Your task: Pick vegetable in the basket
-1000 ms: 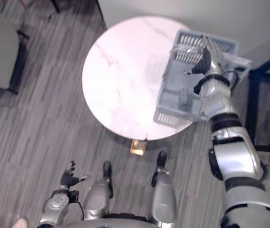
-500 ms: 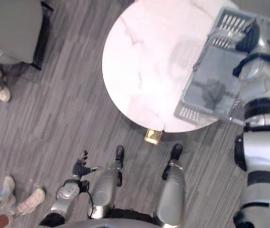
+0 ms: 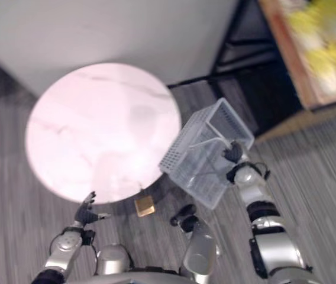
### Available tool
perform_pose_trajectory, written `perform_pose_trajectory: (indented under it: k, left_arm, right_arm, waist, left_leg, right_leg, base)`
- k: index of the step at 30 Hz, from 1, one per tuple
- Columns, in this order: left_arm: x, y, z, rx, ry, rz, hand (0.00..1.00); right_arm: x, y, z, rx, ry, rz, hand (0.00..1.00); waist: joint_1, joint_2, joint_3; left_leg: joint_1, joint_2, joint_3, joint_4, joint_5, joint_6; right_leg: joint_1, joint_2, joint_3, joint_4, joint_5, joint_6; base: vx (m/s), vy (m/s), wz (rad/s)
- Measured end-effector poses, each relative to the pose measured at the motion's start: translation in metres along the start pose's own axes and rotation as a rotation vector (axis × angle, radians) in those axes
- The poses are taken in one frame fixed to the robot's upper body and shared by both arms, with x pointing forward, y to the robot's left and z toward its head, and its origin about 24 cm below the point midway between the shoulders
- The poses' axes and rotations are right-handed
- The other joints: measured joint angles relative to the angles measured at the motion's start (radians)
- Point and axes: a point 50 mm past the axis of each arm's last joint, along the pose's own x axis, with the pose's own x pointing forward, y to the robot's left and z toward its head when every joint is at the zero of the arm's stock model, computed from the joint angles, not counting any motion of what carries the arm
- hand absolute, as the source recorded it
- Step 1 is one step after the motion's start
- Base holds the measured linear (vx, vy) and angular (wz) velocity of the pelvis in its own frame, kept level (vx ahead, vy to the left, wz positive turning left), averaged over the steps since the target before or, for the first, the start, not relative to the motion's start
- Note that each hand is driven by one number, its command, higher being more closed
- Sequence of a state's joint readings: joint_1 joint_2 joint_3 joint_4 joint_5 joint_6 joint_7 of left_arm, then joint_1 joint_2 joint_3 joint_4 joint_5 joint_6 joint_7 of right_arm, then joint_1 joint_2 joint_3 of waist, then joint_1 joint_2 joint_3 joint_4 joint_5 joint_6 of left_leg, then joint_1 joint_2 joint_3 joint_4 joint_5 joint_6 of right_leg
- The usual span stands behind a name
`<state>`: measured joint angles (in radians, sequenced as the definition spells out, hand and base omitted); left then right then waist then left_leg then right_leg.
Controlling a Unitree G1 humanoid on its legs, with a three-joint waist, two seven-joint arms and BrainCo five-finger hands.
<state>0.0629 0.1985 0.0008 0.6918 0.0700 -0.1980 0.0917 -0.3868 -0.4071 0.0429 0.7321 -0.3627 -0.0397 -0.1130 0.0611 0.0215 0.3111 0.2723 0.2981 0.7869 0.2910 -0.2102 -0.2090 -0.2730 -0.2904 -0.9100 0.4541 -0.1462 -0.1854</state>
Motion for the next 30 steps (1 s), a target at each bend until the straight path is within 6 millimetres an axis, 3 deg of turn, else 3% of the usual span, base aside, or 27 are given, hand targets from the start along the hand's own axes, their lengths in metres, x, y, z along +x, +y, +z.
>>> perform_pose_trajectory:
  k: [1, 3, 4, 5, 6, 7, 8, 10, 12, 14, 16, 17, 19, 20, 21, 22, 23, 24, 25, 27, 30]
  left_arm:
    - [-0.001, -0.004, -0.002, -0.016, 0.01, -0.004, 0.0]
    - [-0.002, -0.008, -0.008, -0.026, 0.038, -0.007, 0.0]
    - [-0.005, -0.012, -0.017, -0.032, 0.077, -0.016, 0.0]
    - [-0.012, -0.018, -0.031, -0.03, 0.138, -0.027, 0.0]
    - [-0.016, -0.02, -0.038, -0.031, 0.166, -0.03, 0.0]
    - [-0.022, -0.027, -0.048, -0.029, 0.21, -0.048, 0.0]
    - [-0.029, -0.033, -0.056, -0.051, 0.242, -0.05, 0.0]
    - [-0.033, -0.027, -0.063, -0.034, 0.263, -0.038, 0.0]
    - [-0.043, -0.024, -0.074, -0.035, 0.298, -0.012, 0.0]
    - [-0.044, -0.022, -0.074, -0.034, 0.298, 0.006, 0.0]
    - [-0.043, -0.027, -0.072, -0.051, 0.295, 0.005, 0.0]
    - [-0.042, -0.029, -0.071, -0.058, 0.294, 0.007, 0.0]
    - [-0.042, -0.03, -0.071, -0.061, 0.297, 0.005, 0.0]
    - [-0.044, -0.029, -0.073, -0.059, 0.306, 0.005, 0.0]
    - [-0.044, -0.023, -0.076, -0.05, 0.315, 0.018, 0.0]
    - [-0.044, -0.021, -0.076, -0.046, 0.319, 0.025, 0.0]
    - [-0.045, -0.017, -0.078, -0.035, 0.325, 0.028, 0.0]
    - [-0.045, -0.016, -0.081, -0.015, 0.344, 0.02, 0.0]
    - [-0.045, -0.016, -0.081, -0.003, 0.345, 0.012, 0.0]
    - [-0.041, -0.017, -0.078, 0.012, 0.335, 0.0, 0.0]
    - [-0.031, -0.02, -0.067, -0.008, 0.304, 0.005, 0.0]
  right_arm:
    - [-0.013, 0.009, -0.009, 0.091, 0.017, -0.013, 1.0]
    - [-0.024, 0.02, -0.013, 0.183, 0.027, -0.022, 1.0]
    - [-0.034, 0.031, -0.018, 0.259, 0.049, -0.023, 1.0]
    - [-0.047, 0.05, -0.022, 0.333, 0.076, -0.006, 1.0]
    - [-0.051, 0.058, -0.022, 0.357, 0.084, 0.007, 1.0]
    - [-0.056, 0.068, -0.023, 0.376, 0.098, 0.031, 1.0]
    - [-0.061, 0.079, -0.023, 0.386, 0.106, 0.068, 1.0]
    - [-0.068, 0.091, -0.026, 0.389, 0.127, 0.106, 1.0]
    - [-0.07, 0.095, -0.025, 0.377, 0.126, 0.126, 1.0]
    - [-0.07, 0.096, -0.029, 0.372, 0.143, 0.129, 1.0]
    - [-0.074, 0.096, -0.047, 0.363, 0.217, 0.123, 1.0]
    - [-0.081, 0.099, -0.065, 0.36, 0.295, 0.119, 1.0]
    - [-0.093, 0.099, -0.083, 0.363, 0.369, 0.1, 1.0]
    - [-0.103, 0.102, -0.094, 0.368, 0.422, 0.095, 1.0]
    - [-0.116, 0.111, -0.106, 0.371, 0.491, 0.109, 1.0]
    - [-0.119, 0.113, -0.108, 0.373, 0.506, 0.111, 1.0]
    - [-0.124, 0.115, -0.113, 0.385, 0.535, 0.105, 1.0]
    - [-0.133, 0.118, -0.122, 0.405, 0.592, 0.096, 1.0]
    - [-0.137, 0.117, -0.127, 0.403, 0.614, 0.094, 1.0]
    - [-0.152, 0.115, -0.141, 0.401, 0.677, 0.075, 1.0]
    - [-0.161, 0.114, -0.151, 0.428, 0.731, 0.053, 1.0]
  waist:
    - [-0.019, 0.024, -0.026]
    - [-0.028, 0.025, -0.046]
    - [-0.031, 0.026, -0.061]
    - [-0.032, 0.032, -0.068]
    - [-0.033, 0.036, -0.071]
    - [-0.027, 0.035, -0.071]
    - [-0.001, 0.034, -0.071]
    - [0.012, 0.035, -0.071]
    - [0.014, 0.029, -0.072]
    - [0.019, 0.019, -0.073]
    - [0.03, 0.013, -0.076]
    - [0.034, 0.02, -0.078]
    - [0.035, 0.023, -0.084]
    - [0.041, 0.014, -0.103]
    - [0.055, -0.023, -0.124]
    - [0.052, -0.037, -0.129]
    - [0.042, -0.049, -0.128]
    - [0.022, -0.056, -0.13]
    - [0.006, -0.055, -0.129]
    - [-0.027, -0.05, -0.127]
    - [-0.054, -0.039, -0.121]
  left_leg:
    - [0.022, 0.02, 0.036, 0.04, 0.016, 0.001]
    - [0.026, 0.045, 0.048, 0.14, 0.084, 0.006]
    - [0.016, 0.081, 0.045, 0.25, 0.171, 0.019]
    - [-0.023, 0.139, -0.021, 0.43, 0.293, 0.109]
    - [-0.061, 0.149, -0.083, 0.526, 0.254, 0.159]
    - [-0.144, 0.107, -0.232, 0.661, 0.156, 0.19]
    - [-0.23, 0.009, -0.406, 0.731, 0.07, 0.157]
    - [-0.299, -0.059, -0.525, 0.728, 0.003, 0.152]
    - [-0.403, -0.087, -0.596, 0.677, -0.052, 0.159]
    - [-0.49, -0.134, -0.644, 0.579, -0.072, 0.154]
    - [-0.539, -0.195, -0.677, 0.336, -0.06, 0.124]
    - [-0.551, -0.198, -0.608, 0.151, -0.002, 0.126]
    - [-0.553, -0.199, -0.519, 0.017, 0.088, 0.152]
    - [-0.545, -0.204, -0.492, -0.009, 0.178, 0.204]
    - [-0.517, -0.226, -0.463, -0.012, 0.181, 0.277]
    - [-0.496, -0.24, -0.456, -0.021, 0.167, 0.29]
    - [-0.459, -0.257, -0.451, -0.042, 0.153, 0.294]
    - [-0.371, -0.279, -0.47, -0.095, 0.134, 0.293]
    - [-0.332, -0.283, -0.478, -0.114, 0.126, 0.294]
    - [-0.206, -0.292, -0.546, -0.172, 0.111, 0.294]
    - [-0.123, -0.268, -0.615, -0.218, 0.1, 0.279]
  right_leg:
    - [-0.018, 0.049, 0.06, -0.001, -0.01, 0.0]
    - [-0.029, 0.098, 0.134, -0.018, -0.023, 0.006]
    - [-0.019, 0.146, 0.195, -0.052, -0.023, 0.006]
    - [0.016, 0.221, 0.298, -0.119, -0.01, -0.006]
    - [0.03, 0.252, 0.34, -0.141, -0.007, -0.009]
    - [0.048, 0.3, 0.438, -0.164, -0.008, -0.031]
    - [0.081, 0.353, 0.558, -0.192, 0.001, -0.047]
    - [0.145, 0.405, 0.698, -0.219, 0.003, -0.049]
    - [0.213, 0.444, 0.871, -0.247, -0.002, -0.039]
    - [0.25, 0.451, 0.991, -0.27, -0.001, -0.044]
    - [0.296, 0.441, 1.083, -0.298, -0.01, -0.027]
    - [0.341, 0.437, 1.125, -0.323, -0.029, -0.01]
    - [0.389, 0.435, 1.145, -0.324, -0.058, 0.019]
    - [0.394, 0.43, 1.155, -0.287, -0.101, 0.048]
    - [0.379, 0.402, 1.13, -0.199, -0.145, 0.108]
    - [0.354, 0.39, 1.101, -0.124, -0.155, 0.145]
    - [0.321, 0.378, 1.062, -0.007, -0.157, 0.215]
    - [0.236, 0.358, 0.988, 0.246, -0.083, 0.422]
    - [0.196, 0.342, 0.954, 0.343, -0.068, 0.439]
    - [0.127, 0.251, 0.804, 0.513, -0.107, 0.377]
    - [0.082, 0.207, 0.747, 0.421, -0.152, 0.312]
  base:
    - [0.38, -0.123, -1.84]
    - [0.3, -0.09, -1.53]
    - [0.36, -0.118, -1.95]
    - [0.35, -0.101, -2.11]
    - [0.41, -0.088, -2.44]
    - [0.32, 0.002, -3.08]
    - [0.32, 0.03, -3.15]
    - [0.33, 0.103, -2.88]
    - [0.33, 0.141, -2.52]
    - [0.36, 0.2, -1.8]
    - [0.41, 0.262, -1.52]
    - [0.4, 0.27, -0.84]
    - [0.42, 0.246, -0.51]
    - [0.57, 0.264, -0.66]
    - [0.59, 0.246, -0.61]
    - [0.6, 0.228, -0.35]
    - [0.68, 0.252, 0.01]
    - [0.66, 0.244, 0.12]
    - [0.53, 0.174, 0.35]
    - [0.44, 0.033, 0.69]
    - [0.4, -0.096, 0.8]
